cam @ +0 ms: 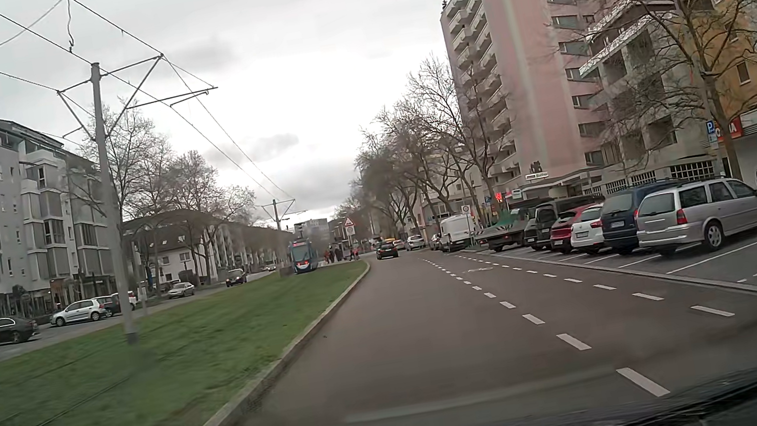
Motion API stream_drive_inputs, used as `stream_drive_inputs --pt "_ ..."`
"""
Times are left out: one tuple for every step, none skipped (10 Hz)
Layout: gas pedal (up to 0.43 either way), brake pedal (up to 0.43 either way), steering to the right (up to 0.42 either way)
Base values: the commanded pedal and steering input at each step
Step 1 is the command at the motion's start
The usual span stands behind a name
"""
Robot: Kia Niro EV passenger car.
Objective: Follow the waypoints while adhering to traffic rules and regulations
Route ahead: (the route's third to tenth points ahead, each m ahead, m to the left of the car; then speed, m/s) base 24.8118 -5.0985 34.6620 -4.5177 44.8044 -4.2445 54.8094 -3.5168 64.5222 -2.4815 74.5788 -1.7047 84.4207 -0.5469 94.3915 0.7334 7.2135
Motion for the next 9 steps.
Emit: stream_drive_inputs --pt "0.0 0.0 0.005" --pt "0.0 0.0 0.006" --pt "0.0 0.0 0.005" --pt "0.0 0.0 0.006" --pt "0.0 0.0 0.005" --pt "0.0 0.0 0.005" --pt "0.0 0.0 0.005" --pt "0.0 0.0 0.005" --pt "0.0 0.0 0.004"
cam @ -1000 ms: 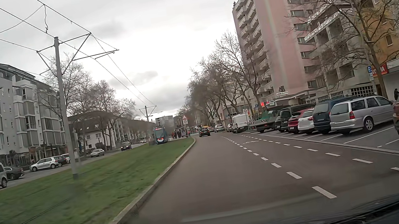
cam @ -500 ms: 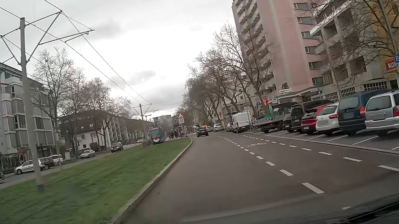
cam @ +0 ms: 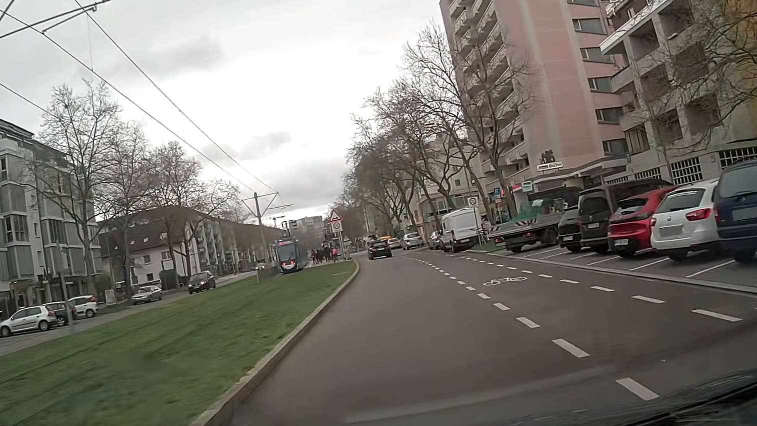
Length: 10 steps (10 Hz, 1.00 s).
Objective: Follow the waypoints while adhering to traffic rules and regulations
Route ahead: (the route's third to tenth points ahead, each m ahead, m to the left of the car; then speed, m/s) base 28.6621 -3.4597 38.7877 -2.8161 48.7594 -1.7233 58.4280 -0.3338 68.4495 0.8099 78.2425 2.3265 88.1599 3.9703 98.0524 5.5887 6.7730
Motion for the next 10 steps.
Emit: stream_drive_inputs --pt "0.0 0.0 0.004" --pt "0.0 0.0 0.004" --pt "0.0 0.0 0.004" --pt "0.0 0.0 0.003" --pt "0.0 0.0 0.003" --pt "0.008 0.0 0.002" --pt "0.008 0.0 0.002" --pt "0.008 0.0 0.001" --pt "0.02 0.0 0.001" --pt "0.02 0.0 0.001"
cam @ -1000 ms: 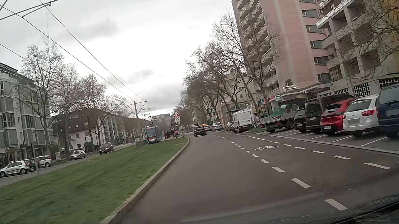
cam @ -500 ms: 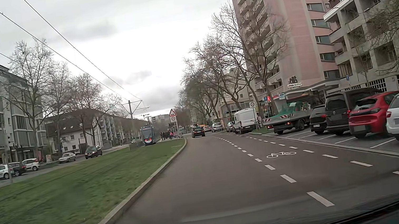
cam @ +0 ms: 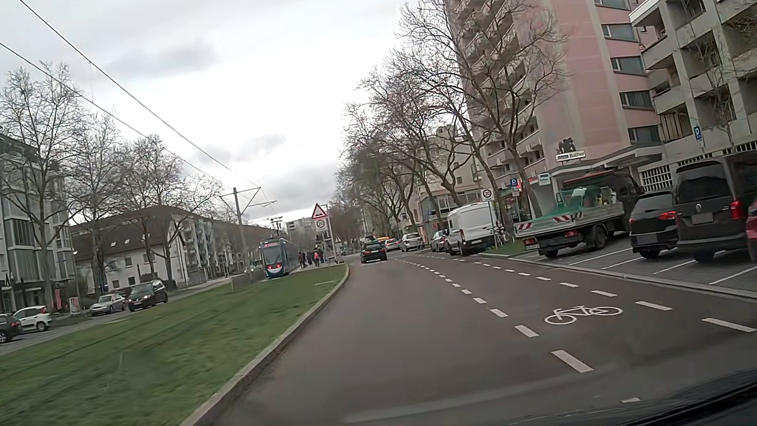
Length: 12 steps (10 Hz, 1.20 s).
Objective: Follow the waypoints while adhering to traffic rules and regulations
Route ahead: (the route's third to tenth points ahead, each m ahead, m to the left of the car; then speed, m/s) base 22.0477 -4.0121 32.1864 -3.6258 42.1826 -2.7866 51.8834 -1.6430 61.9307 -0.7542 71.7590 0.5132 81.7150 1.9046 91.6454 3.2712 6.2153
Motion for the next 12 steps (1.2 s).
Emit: stream_drive_inputs --pt "0.028 0.0 0.0" --pt "0.028 0.0 0.0" --pt "0.039 0.0 -0.001" --pt "0.039 0.0 -0.004" --pt "0.039 0.0 -0.006" --pt "0.039 0.0 -0.007" --pt "0.039 0.0 -0.008" --pt "0.039 0.0 -0.008" --pt "0.039 0.0 -0.008" --pt "0.039 0.0 -0.008" --pt "0.039 0.0 -0.009" --pt "0.039 0.0 -0.008"
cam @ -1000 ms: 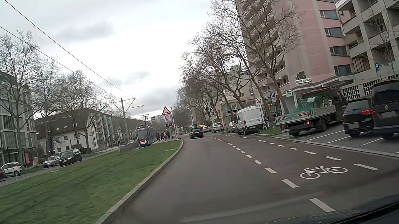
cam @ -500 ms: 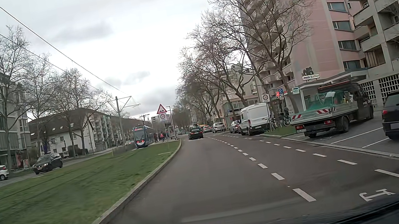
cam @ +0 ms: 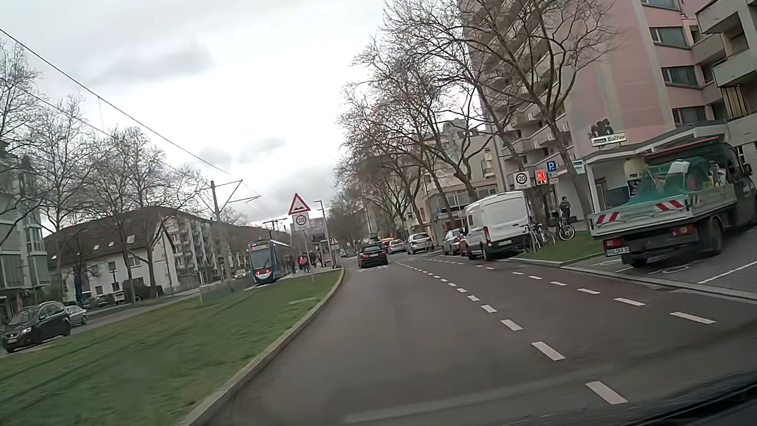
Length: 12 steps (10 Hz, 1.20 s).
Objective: Follow the waypoints while adhering to traffic rules and regulations
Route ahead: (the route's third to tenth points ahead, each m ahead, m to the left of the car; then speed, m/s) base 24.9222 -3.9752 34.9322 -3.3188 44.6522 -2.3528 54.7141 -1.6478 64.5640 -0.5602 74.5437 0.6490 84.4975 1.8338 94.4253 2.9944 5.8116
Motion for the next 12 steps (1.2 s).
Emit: stream_drive_inputs --pt "0.039 0.0 -0.009" --pt "0.039 0.0 -0.008" --pt "0.039 0.0 -0.009" --pt "0.039 0.0 -0.008" --pt "0.039 0.0 -0.009" --pt "0.039 0.0 -0.009" --pt "0.039 0.0 -0.009" --pt "0.039 0.0 -0.009" --pt "0.039 0.0 -0.009" --pt "0.039 0.0 -0.009" --pt "0.039 0.0 -0.009" --pt "0.028 0.0 -0.009"
